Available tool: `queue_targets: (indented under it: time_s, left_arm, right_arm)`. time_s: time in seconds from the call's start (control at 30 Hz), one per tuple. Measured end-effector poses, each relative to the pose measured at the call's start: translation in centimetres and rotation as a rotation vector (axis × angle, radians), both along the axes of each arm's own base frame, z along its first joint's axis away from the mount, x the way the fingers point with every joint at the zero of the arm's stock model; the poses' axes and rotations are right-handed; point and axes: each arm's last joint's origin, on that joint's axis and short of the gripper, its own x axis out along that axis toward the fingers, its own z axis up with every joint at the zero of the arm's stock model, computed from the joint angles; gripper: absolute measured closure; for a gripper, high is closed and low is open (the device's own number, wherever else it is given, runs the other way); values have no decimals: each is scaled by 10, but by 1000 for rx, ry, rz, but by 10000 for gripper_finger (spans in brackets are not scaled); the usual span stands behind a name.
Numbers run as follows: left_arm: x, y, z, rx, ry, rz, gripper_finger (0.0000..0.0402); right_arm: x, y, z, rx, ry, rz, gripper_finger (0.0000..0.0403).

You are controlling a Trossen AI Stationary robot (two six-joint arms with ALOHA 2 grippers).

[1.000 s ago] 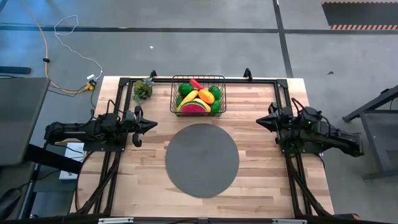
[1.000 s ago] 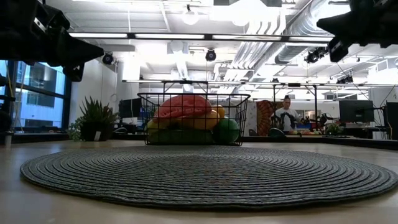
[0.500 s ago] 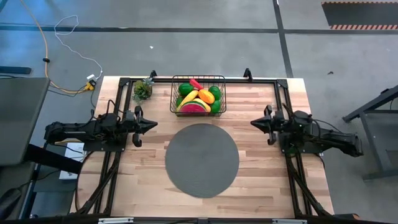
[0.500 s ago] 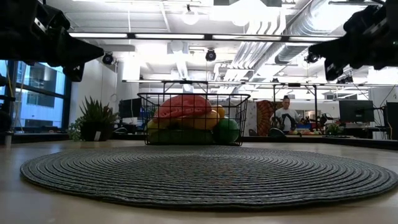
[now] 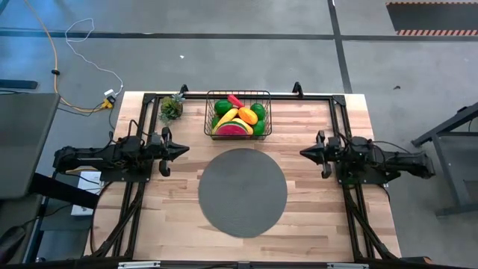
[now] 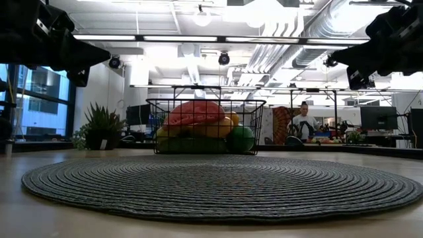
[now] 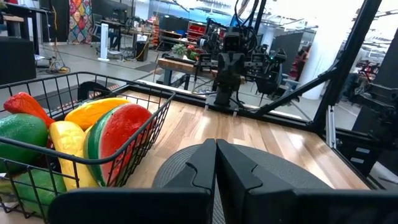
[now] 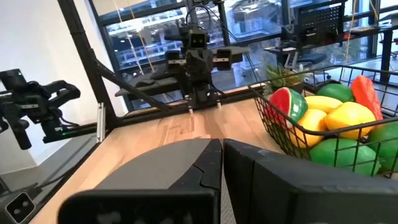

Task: Build produce basket
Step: Return to Home Position

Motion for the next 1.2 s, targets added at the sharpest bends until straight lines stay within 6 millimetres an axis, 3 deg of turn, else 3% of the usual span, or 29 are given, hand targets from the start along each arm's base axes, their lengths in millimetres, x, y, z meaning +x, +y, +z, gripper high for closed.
queue_targets:
  time_s: [0.53,1.2]
  left_arm:
    - [0,0,0,0,0,0,401]
    - [0,0,0,-1,0,0,401]
  right_arm:
    - [0,-1,-1,-85,16,-39,403]
    - [0,-1,-1,-18,16,-34,403]
